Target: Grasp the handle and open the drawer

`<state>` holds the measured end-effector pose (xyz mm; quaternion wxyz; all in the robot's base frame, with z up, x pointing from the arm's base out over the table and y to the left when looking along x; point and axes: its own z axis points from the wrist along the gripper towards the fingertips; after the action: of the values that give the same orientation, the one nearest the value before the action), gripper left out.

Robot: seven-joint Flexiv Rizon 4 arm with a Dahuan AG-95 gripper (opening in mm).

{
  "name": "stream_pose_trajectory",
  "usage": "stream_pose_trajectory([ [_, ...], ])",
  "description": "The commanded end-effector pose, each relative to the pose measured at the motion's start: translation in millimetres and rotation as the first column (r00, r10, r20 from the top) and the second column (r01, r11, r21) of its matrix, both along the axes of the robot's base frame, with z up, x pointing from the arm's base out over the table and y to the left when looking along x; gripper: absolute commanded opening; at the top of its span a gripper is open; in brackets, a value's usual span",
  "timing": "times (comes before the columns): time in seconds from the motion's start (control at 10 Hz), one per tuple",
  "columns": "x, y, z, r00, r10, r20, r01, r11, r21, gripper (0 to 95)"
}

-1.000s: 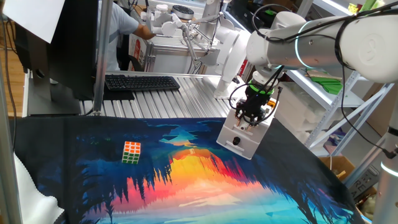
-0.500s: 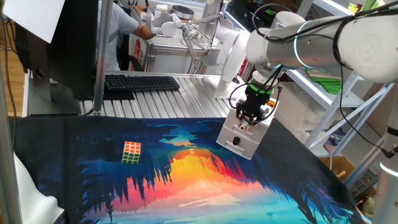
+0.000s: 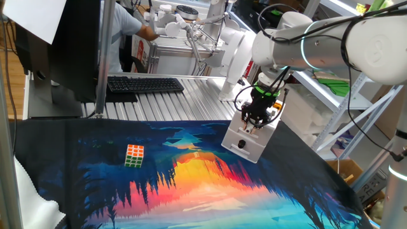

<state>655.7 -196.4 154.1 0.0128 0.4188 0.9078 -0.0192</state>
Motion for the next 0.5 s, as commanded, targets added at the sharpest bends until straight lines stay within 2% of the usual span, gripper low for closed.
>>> stream_pose_trajectory([
  [0.1, -1.4, 1.5, 1.0, 1.0, -0.007, 0.0, 0.007, 1.0, -0.002, 0.0],
  [0.5, -7.0, 5.8, 1.5, 1.0, -0.018, 0.001, 0.018, 1.0, -0.002, 0.0],
])
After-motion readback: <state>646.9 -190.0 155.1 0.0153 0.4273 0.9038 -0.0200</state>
